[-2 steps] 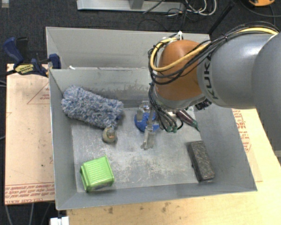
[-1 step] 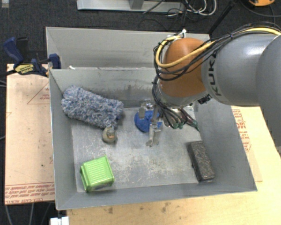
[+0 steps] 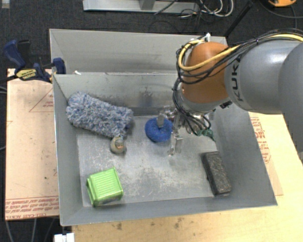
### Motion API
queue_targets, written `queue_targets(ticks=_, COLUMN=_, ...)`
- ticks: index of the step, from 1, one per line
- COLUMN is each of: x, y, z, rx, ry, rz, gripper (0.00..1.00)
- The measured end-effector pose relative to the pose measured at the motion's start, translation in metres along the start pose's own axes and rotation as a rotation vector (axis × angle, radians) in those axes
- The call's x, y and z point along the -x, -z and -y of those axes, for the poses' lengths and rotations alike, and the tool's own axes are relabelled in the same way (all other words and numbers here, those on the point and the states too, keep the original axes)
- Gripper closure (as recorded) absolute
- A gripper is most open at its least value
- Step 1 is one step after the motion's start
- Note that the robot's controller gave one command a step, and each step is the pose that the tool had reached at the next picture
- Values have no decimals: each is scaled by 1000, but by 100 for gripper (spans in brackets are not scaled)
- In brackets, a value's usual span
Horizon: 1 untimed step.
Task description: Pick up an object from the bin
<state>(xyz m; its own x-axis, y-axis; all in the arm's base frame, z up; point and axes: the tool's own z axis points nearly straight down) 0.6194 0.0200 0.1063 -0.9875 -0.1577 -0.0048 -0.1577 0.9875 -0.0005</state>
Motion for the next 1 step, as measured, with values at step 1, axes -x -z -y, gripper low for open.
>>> queue_targets(ticks=1, x=8, y=-25, z=3, rx=2, ry=-109, rz=3, gripper=100)
